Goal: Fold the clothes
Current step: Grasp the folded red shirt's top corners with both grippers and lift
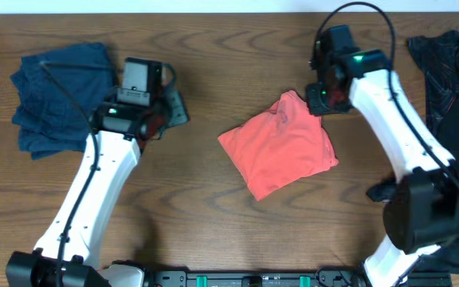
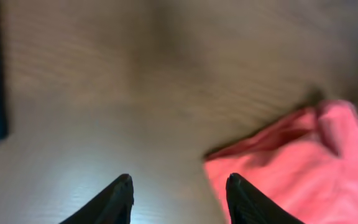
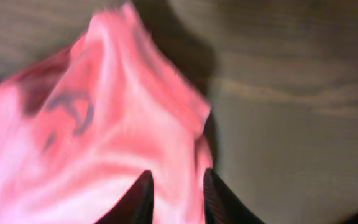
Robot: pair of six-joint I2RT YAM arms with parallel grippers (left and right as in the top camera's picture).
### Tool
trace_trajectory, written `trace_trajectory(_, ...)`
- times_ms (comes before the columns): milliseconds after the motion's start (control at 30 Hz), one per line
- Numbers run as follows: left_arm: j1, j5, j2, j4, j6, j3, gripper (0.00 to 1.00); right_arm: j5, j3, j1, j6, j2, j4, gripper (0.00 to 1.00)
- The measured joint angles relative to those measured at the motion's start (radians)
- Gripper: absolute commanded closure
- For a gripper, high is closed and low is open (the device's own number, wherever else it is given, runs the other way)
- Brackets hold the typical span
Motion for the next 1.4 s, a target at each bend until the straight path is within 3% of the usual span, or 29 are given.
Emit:
trace_trajectory(200,-0.122,0.038,0.124,0.117,0.087,0.000,0.50,-0.157,-0.125,0.009,0.007,-0.005,0.014,0.76)
trace_trajectory(333,-0.205,0.066,0.255,0.169,0.143,0.000,0.50,-0.211,-0.267,0.021,0.041,-0.005,0.115,0.76)
trace_trajectory(667,-0.273,0.080,0.488,0.193,0.190,0.001,0.50,-0.147,-0.470,0.020,0.067,-0.005,0.380,0.71)
trace_trajectory(767,-0.269,0.064,0.489,0.148,0.150,0.013,0.55,-0.099,-0.499,0.020,0.076,-0.006,0.453,0.70)
trace_trajectory(900,-0.266,0.061,0.489,0.032,0.011,0.029,0.61,-0.058,-0.515,0.019,0.069,-0.008,0.603,0.69)
trace_trajectory(1100,-0.286,0.104,0.489,-0.127,-0.198,0.033,0.61,-0.001,-0.525,0.009,0.002,-0.007,0.816,0.55)
trace_trajectory(1233,-0.319,0.115,0.472,-0.151,-0.256,0.022,0.60,0.018,-0.512,0.003,-0.034,-0.007,0.793,0.51)
trace_trajectory(1267,-0.325,0.113,0.459,-0.153,-0.257,0.014,0.60,0.019,-0.505,0.003,-0.040,-0.008,0.768,0.50)
trace_trajectory(1367,-0.326,0.063,0.377,-0.144,-0.245,-0.002,0.38,0.020,-0.480,0.003,-0.043,-0.031,0.669,0.47)
trace_trajectory(1400,-0.322,0.039,0.339,-0.127,-0.238,-0.002,0.36,0.019,-0.470,0.003,-0.045,-0.058,0.626,0.47)
